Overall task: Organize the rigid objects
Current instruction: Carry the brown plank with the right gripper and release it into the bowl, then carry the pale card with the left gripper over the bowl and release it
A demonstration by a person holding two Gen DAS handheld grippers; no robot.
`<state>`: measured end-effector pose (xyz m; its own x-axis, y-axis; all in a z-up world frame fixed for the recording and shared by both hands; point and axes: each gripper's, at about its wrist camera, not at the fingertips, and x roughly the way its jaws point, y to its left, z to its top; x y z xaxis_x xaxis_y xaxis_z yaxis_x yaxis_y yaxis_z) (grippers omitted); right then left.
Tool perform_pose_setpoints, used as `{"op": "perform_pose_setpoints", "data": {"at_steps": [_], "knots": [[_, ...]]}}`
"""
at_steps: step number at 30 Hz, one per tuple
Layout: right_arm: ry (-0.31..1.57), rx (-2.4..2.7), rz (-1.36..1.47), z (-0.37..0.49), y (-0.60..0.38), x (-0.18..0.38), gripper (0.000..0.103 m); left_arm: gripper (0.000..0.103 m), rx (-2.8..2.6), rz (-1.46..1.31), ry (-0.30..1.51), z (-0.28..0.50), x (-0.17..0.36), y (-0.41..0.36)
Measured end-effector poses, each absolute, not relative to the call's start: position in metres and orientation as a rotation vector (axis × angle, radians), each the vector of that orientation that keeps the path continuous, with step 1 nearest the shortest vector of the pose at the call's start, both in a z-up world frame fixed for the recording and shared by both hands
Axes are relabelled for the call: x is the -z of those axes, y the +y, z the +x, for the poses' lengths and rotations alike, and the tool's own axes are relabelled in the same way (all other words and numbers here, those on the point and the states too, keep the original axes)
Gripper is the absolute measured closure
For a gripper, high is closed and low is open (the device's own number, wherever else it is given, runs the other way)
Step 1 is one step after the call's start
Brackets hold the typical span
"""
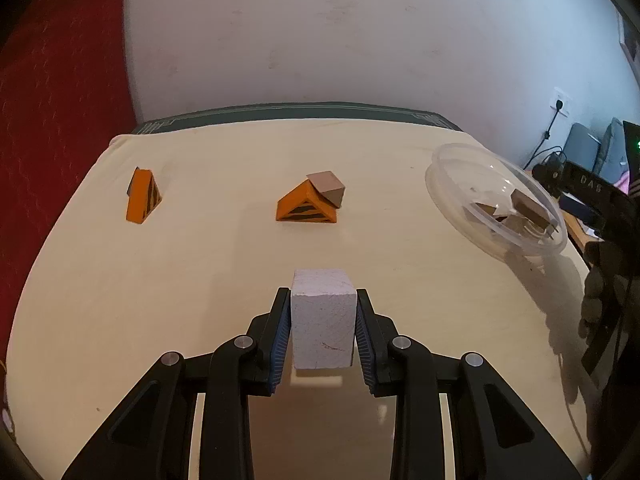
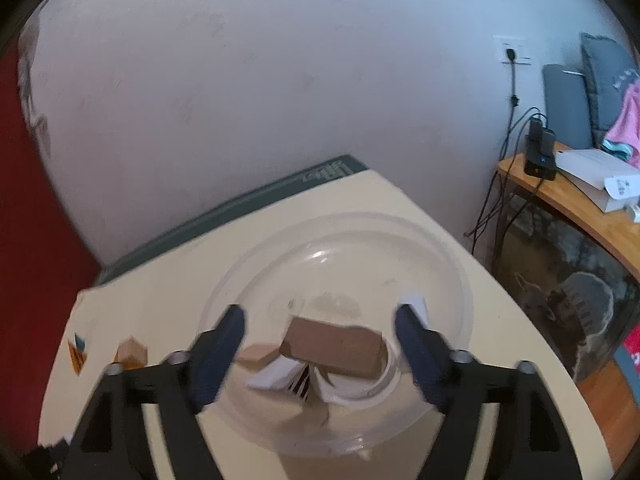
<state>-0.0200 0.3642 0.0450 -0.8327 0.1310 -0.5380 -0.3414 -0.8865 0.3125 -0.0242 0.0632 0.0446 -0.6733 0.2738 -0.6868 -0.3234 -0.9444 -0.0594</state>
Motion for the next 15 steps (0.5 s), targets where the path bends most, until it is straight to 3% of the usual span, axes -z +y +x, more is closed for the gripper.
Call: {"op": "perform_pose_setpoints", "data": {"at_steps": [15], "knots": [[0.54,-2.552,-0.55,0.029,0.372,-0.043,0.02,0.072,-2.544,-0.961,0.208,-0.039,-0.061,0.128]]}}
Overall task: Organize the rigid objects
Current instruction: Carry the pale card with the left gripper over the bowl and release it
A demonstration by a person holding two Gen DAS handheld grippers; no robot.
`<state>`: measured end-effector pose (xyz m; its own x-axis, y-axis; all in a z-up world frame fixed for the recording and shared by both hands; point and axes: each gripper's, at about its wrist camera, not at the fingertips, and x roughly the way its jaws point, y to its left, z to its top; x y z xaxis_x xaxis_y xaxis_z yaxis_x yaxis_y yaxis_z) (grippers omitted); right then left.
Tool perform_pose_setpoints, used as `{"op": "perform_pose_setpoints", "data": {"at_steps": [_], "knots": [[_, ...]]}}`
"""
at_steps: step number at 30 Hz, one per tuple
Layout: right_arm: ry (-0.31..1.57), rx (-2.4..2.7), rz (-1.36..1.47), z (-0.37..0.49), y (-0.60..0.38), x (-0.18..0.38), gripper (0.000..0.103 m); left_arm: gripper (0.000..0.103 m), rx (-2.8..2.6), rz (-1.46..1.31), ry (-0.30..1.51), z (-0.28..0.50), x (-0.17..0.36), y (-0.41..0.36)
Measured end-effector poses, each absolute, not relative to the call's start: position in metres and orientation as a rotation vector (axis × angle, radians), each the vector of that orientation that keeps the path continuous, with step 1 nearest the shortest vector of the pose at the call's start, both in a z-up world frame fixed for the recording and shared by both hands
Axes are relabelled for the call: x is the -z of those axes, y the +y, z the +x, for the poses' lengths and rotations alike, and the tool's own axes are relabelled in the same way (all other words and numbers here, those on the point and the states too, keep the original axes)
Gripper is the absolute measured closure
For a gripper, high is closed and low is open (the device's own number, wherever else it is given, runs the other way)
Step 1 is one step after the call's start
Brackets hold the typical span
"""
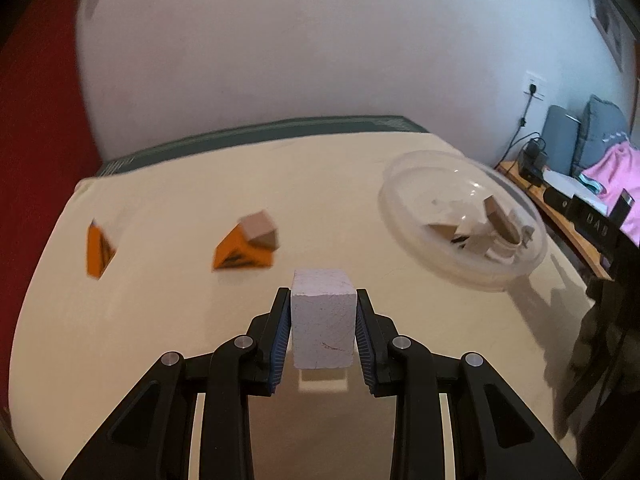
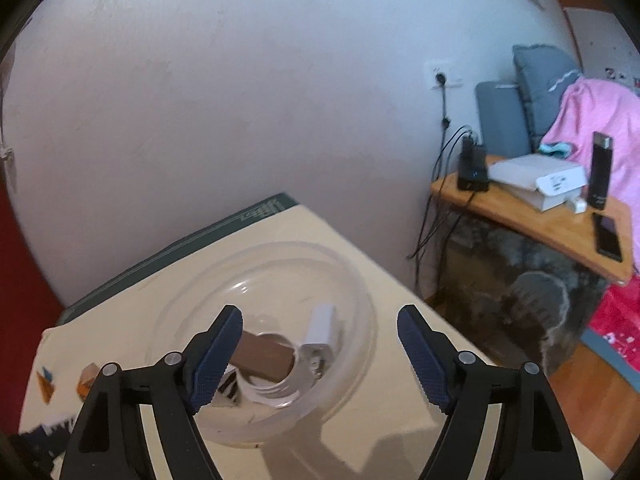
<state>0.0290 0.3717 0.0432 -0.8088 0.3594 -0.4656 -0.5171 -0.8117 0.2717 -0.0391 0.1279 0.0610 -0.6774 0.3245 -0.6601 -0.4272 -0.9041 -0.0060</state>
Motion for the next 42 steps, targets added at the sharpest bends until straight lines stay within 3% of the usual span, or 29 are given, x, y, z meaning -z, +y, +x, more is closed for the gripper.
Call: {"op": "perform_pose_setpoints", "data": {"at_steps": [17,22,25,27,42], "knots": [[0.531,-2.472,-0.463,0.036,0.382,-0.038,0.016,0.072,-2.437,-0.886,0.244,-0.076,-0.075,0.211],[0.536,-2.47,-0.47,0.035,0.382,-0.037,0.016,0.071,-2.42,-0.89,0.237,-0.077,-0.079,0.205],[0.55,-2.465,-0.48,0.034,0.384,-0.035,0.016,0.063,-2.425,-0.929,0.243,-0.077,-0.075,0.193],[0.56,-2.461,-0.482,0.035,0.385,-0.034,0.016,0.05,-2.422,-0.963,0.228,-0.078,-0.069,0.182],[0.559,-2.467,-0.493,0.035,0.383,-0.034,0.016,0.046,-2.378,-1.076,0.271,-0.071,-0.03,0.181]]}}
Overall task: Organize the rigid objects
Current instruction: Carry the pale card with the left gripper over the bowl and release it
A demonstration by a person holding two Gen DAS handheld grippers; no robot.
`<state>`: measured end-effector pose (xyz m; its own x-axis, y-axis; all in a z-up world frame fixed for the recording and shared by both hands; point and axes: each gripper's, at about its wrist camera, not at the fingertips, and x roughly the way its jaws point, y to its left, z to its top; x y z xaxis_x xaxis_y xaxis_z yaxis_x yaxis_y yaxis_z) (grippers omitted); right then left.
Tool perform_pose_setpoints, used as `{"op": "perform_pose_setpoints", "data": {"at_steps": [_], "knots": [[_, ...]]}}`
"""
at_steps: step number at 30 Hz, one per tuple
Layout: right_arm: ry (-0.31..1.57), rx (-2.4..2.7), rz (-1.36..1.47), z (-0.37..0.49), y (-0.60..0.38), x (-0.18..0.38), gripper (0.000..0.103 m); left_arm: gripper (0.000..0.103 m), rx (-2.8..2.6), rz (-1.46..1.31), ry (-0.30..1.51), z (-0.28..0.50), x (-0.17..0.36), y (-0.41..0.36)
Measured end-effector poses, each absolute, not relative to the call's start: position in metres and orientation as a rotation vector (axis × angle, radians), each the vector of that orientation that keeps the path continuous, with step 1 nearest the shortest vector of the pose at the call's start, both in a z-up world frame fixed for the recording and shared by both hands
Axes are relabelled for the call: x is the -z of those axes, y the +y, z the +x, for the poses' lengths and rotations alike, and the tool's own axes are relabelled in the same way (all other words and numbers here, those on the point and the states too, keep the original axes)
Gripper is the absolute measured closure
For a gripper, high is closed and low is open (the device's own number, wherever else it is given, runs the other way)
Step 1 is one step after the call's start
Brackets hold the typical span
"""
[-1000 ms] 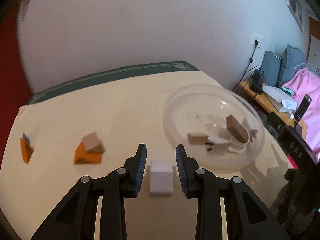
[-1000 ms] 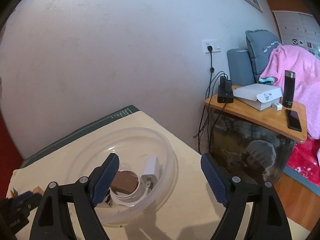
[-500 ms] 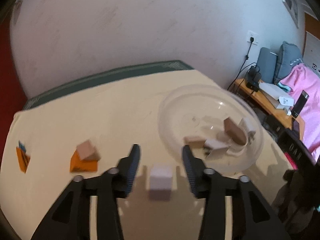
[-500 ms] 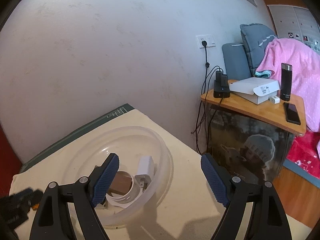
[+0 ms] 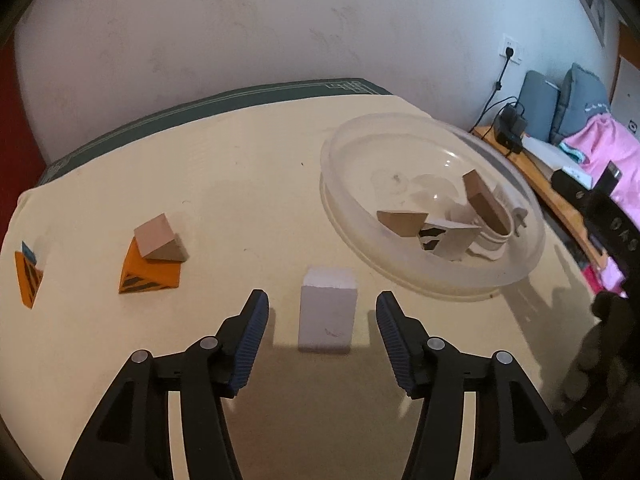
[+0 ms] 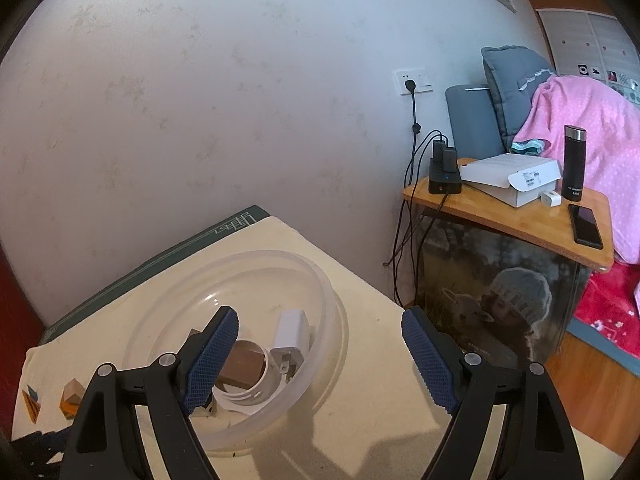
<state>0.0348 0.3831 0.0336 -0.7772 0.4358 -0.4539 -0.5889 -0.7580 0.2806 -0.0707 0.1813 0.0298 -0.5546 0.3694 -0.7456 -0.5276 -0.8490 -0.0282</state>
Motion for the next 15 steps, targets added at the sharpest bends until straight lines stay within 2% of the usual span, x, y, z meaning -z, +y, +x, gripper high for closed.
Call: {"op": "perform_pose_setpoints", "data": {"at_steps": [2,6,15], "knots": [[0.561,-2.467,-0.497,0.034,0.383,-0.034,0.016,0.047,-2.377,-1.095,0.283,-0.075,-0.024,0.184],[0.568,-2.464,-0.504,0.032,0.385,-0.033,0.016,0.07,-2.355,-1.138,0.268,-0.081,-0.019,0.187],[0.57,-2.462,-0.506,0.032,0.385,-0.033,0.016,0.073,-2.39,-1.026,0.239,-0.076,-0.051,0.19]]}}
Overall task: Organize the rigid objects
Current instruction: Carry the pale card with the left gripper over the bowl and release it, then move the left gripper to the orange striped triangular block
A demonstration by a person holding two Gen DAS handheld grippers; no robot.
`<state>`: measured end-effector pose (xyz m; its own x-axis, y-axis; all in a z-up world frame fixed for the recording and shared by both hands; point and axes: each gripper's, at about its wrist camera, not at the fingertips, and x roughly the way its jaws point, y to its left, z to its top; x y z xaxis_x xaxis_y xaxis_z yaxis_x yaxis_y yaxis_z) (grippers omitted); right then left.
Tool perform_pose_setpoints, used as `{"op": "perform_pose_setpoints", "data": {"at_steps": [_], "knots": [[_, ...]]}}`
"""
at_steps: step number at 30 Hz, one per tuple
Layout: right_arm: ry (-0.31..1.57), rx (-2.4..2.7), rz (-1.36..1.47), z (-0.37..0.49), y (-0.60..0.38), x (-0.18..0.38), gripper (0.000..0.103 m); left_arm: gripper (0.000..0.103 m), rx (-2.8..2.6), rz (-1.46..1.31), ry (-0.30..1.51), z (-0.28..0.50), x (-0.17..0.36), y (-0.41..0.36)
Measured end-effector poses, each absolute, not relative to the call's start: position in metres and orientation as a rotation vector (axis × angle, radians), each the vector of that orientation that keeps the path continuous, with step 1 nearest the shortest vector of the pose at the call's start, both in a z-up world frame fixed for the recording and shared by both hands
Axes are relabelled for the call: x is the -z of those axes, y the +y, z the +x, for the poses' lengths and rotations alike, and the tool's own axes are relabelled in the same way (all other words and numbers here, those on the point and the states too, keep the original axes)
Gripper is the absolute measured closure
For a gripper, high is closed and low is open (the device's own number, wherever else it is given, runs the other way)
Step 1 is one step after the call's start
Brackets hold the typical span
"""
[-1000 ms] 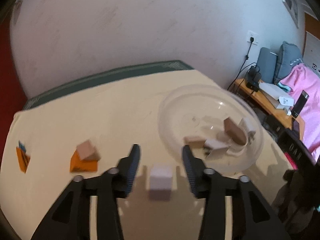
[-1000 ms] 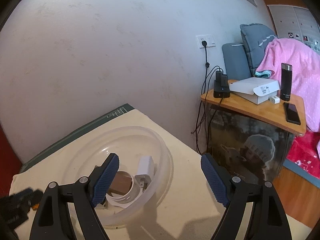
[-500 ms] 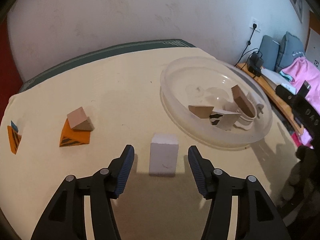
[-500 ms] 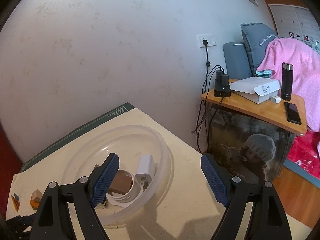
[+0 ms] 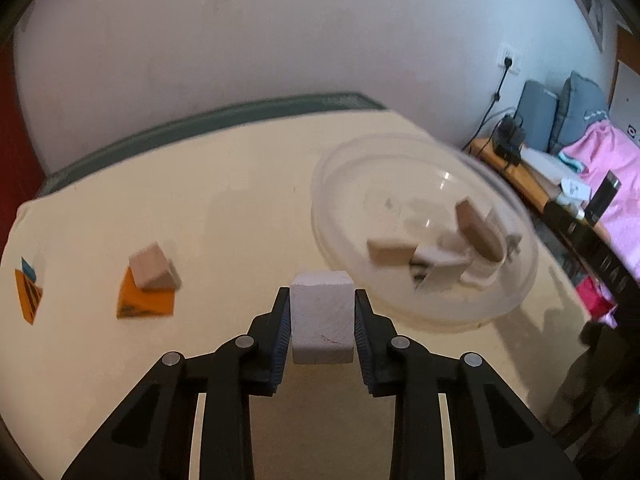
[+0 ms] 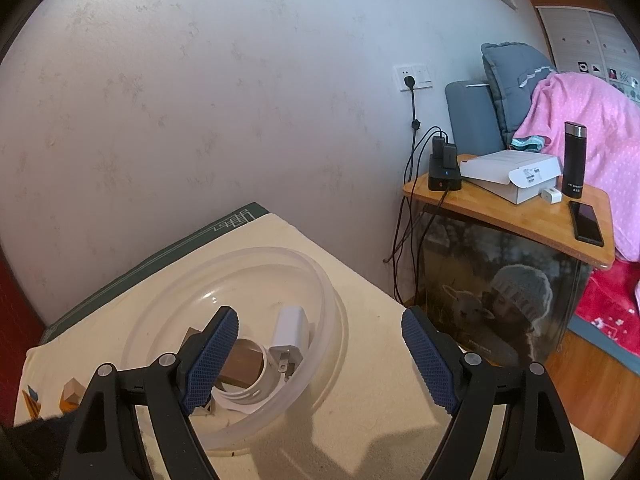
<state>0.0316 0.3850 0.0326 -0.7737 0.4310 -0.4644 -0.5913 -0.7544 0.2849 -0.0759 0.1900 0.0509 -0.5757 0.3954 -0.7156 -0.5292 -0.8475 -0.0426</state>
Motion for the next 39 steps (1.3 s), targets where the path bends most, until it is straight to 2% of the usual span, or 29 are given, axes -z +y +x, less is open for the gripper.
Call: {"op": "perform_pose_setpoints", "data": {"at_steps": [14,16,17,18,20,31,39], "knots": [[0.591,-2.456,-0.502,0.034,0.387,-0.031,0.016,0.073,-2.404,-0.883,0.215,-0.096,-0.081,0.235],[0.593,-2.455,-0.503,0.034,0.387,-0.031,0.016,0.07,-2.385,-0.88,0.188,-0.1,-0.08,0.24],[0.594,-2.455,-0.504,0.034,0.387,-0.031,0.016,0.059,-2.372,-0.89,0.184,-0.102,-0.079,0.242],[0.594,-2.454,-0.503,0.034,0.387,-0.031,0.016,0.038,-2.363,-0.903,0.184,-0.103,-0.078,0.244],[0.594,-2.454,-0.504,0.034,0.387,-0.031,0.016,0.024,-2.353,-0.924,0.168,-0.106,-0.076,0.242],[0.591,-2.456,-0.505,0.033,0.387,-0.029,0.016,0.024,-2.46,-0.933,0.277,-0.095,-0.067,0.222],[0.586,-2.457,-0.504,0.033,0.387,-0.029,0.016,0.024,-2.487,-1.028,0.233,-0.088,-0.051,0.189]]}}
